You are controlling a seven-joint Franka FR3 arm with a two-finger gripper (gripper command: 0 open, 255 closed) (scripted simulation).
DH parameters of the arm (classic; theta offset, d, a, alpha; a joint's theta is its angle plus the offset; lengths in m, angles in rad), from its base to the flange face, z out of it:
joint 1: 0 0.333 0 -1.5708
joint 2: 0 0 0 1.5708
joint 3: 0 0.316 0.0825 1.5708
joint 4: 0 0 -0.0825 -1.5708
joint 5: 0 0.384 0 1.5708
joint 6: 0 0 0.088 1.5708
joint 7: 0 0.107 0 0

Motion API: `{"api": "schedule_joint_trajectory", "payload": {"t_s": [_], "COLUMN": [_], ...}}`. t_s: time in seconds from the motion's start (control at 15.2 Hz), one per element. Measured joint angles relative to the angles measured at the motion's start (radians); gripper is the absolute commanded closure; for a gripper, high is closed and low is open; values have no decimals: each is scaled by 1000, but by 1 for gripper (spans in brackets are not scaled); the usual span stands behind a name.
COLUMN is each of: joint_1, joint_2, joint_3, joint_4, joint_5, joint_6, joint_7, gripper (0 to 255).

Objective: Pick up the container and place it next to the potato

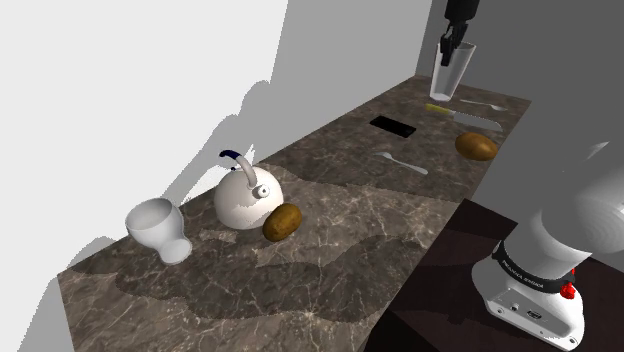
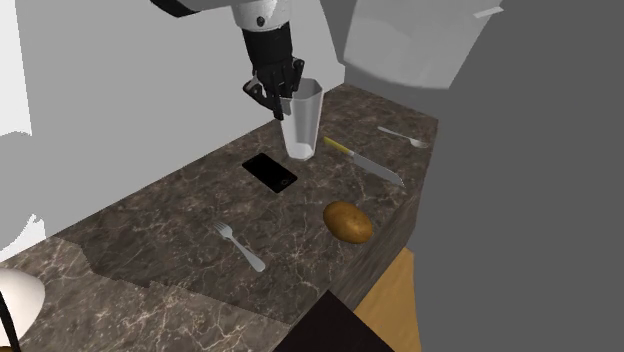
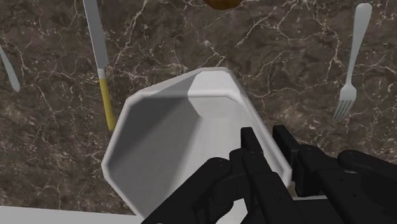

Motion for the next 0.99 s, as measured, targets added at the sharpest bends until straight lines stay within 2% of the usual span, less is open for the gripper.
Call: {"api": "schedule_joint_trajectory", "payload": {"t_s": [0.79,0.99], "joint_1": [5,25], "joint_2": [14,1], "joint_3": [6,43], "joint_4": [171,163], "joint_5": [13,12], "joint_6": [-157,-170], "joint_7": [-23,33], "gripper": [255,255]}}
